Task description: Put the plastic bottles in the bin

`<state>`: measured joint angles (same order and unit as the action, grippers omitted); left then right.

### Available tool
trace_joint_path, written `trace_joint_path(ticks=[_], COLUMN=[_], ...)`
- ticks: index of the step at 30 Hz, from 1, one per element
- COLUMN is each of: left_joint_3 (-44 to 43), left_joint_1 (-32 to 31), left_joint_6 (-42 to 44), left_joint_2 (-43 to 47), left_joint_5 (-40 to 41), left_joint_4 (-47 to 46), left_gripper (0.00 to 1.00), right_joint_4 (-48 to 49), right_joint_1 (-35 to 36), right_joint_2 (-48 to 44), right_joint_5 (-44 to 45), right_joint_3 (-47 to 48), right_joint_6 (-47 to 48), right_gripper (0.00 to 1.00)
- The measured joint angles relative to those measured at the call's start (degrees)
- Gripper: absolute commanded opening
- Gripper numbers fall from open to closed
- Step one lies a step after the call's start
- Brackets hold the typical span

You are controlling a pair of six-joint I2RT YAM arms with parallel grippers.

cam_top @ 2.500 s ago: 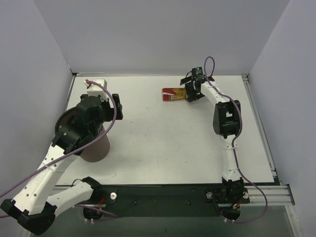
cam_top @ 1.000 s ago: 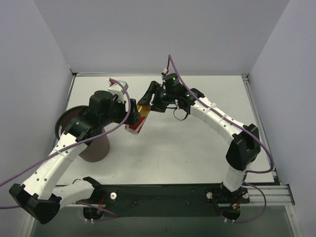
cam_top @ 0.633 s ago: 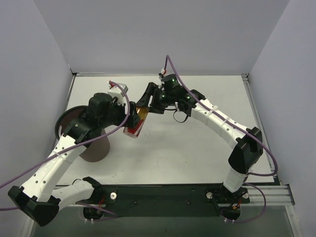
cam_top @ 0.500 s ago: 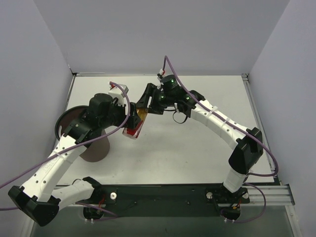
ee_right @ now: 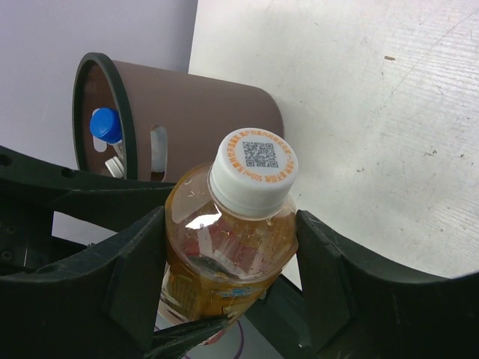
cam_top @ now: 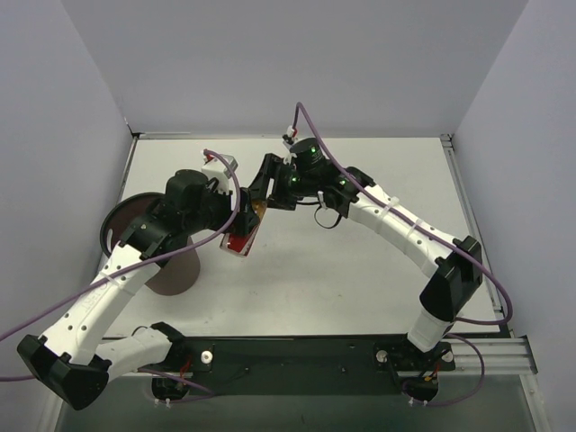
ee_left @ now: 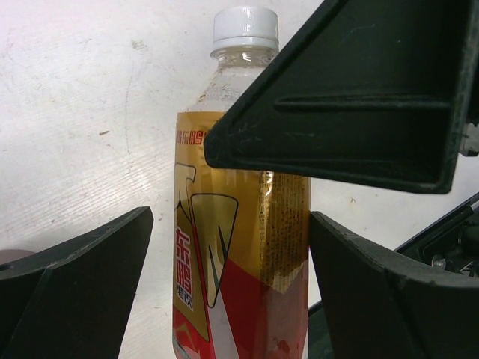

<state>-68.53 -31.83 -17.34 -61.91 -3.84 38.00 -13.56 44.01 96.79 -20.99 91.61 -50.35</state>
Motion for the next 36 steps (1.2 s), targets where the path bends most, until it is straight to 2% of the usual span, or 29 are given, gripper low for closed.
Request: trace_joint_path(ticks=[4, 7, 8, 11, 12, 14, 15, 17, 18, 21, 28, 32, 36], left_joint_3=[0.0, 0.0, 0.0, 0.1, 0.1, 0.1, 0.1, 0.2, 0.3, 0.3, 0.3, -0.1, -1.2], left_joint_1=[0.0, -0.1, -0.2, -0.4, -0.5, -0.5, -0.5, -0.5, -0.5, -0.8, -0.1, 0.0, 0.0], left_joint_6=[0.0, 0.0, 0.0, -0.1, -0.1, -0.1, -0.3, -0.1, -0.3, -0.5, -1.1, -1.4, -1.0], left_joint_2=[-0.2, -0.2, -0.2, -0.2, -0.2, -0.1, 0.0, 0.2, 0.3, 1.0, 4.5, 7.7, 12.2], left_joint_5=[-0.1, -0.2, -0.4, -0.8, -0.8, -0.3, -0.2, 0.2, 0.3, 0.6, 10.6, 18.9, 29.1], left_joint_4=[0.1, 0.1, 0.1, 0.1, 0.0, 0.1, 0.1, -0.1, -0.1, -0.5, 0.3, 1.1, 1.9], left_gripper=[0.89, 0.74, 0.61, 0.42, 0.32, 0.24, 0.2, 0.16, 0.14, 0.13, 0.12, 0.11, 0.11], right_joint_4=[-0.1, -0.3, -0.3, -0.6, -0.6, -0.8, -0.8, -0.9, -0.9, -0.9, -2.4, -0.4, -0.4], right_joint_1=[0.6, 0.9, 1.0, 1.2, 1.3, 1.4, 1.5, 1.5, 1.5, 1.8, -0.7, -7.2, -11.9], right_joint_2=[0.0, 0.0, 0.0, 0.0, 0.0, 0.0, -0.1, -0.2, -0.3, -1.0, -8.4, -17.5, -22.8], right_joint_5=[0.2, 0.5, 0.7, 1.2, 1.4, 1.5, 1.6, 1.7, 1.8, 2.8, 4.2, 5.5, 6.9], right_joint_3=[0.2, 0.5, 0.6, 1.1, 1.2, 1.4, 1.5, 1.5, 1.5, 1.5, 1.4, -4.3, -9.0], right_joint_6=[0.8, 1.0, 1.2, 1.5, 1.6, 1.6, 1.6, 1.6, 1.8, 2.0, 2.4, 1.6, 1.2], right_gripper=[0.0, 0.0, 0.0, 0.01, 0.09, 0.22, 0.37, 0.51, 0.62, 0.73, 0.77, 0.79, 0.79])
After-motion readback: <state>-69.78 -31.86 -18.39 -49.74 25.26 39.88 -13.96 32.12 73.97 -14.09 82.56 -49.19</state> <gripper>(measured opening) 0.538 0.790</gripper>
